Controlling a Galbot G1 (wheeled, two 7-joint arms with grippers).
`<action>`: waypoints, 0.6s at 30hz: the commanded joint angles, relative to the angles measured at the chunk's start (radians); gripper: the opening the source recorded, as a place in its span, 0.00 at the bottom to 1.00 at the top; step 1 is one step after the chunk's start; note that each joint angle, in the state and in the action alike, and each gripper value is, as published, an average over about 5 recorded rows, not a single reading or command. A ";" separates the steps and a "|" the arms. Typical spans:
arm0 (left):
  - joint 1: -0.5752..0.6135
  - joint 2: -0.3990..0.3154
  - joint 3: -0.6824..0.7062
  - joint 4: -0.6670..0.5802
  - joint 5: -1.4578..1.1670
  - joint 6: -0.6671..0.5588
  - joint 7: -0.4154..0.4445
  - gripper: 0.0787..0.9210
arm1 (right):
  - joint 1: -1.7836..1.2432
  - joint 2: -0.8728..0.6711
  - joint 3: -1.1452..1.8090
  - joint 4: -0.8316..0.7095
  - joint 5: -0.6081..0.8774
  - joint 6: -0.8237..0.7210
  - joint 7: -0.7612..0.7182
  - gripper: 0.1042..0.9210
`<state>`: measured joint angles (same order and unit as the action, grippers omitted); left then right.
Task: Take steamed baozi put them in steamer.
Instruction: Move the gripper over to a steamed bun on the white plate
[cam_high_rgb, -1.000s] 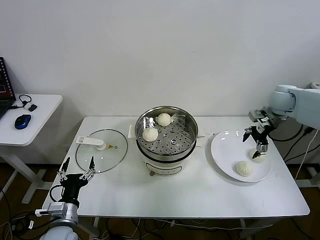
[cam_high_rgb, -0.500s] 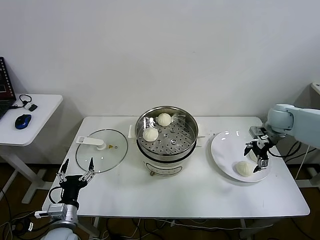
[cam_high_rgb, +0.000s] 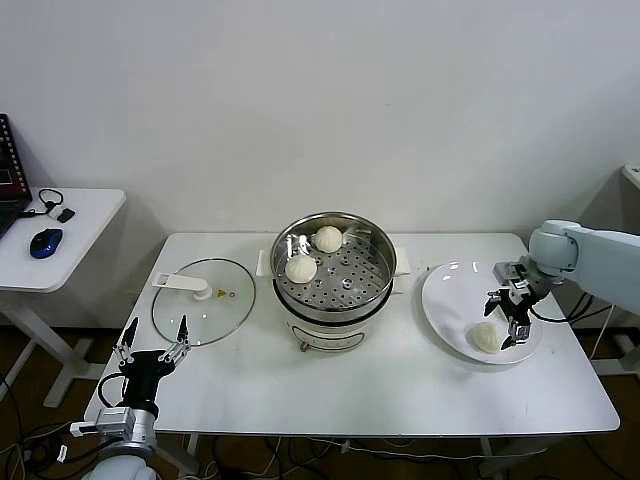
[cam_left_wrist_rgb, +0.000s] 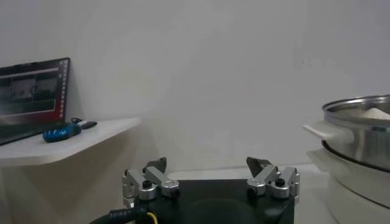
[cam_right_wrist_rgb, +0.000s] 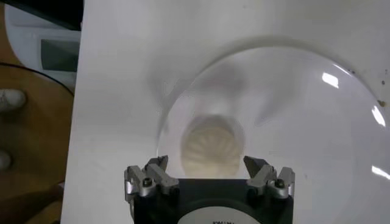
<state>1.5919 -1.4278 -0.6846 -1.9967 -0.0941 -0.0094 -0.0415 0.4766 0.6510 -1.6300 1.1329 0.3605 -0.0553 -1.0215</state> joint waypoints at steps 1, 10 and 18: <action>-0.003 0.004 -0.002 0.003 -0.002 0.002 0.001 0.88 | -0.069 0.012 0.062 -0.042 -0.019 -0.003 0.004 0.88; -0.007 0.008 -0.003 0.014 -0.007 0.000 0.001 0.88 | -0.090 0.020 0.071 -0.055 -0.027 -0.004 0.001 0.88; -0.010 0.010 -0.002 0.021 -0.007 -0.001 0.000 0.88 | -0.116 0.023 0.089 -0.071 -0.039 -0.002 0.002 0.88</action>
<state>1.5830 -1.4198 -0.6876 -1.9793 -0.1003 -0.0093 -0.0410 0.3851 0.6711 -1.5589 1.0749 0.3323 -0.0583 -1.0200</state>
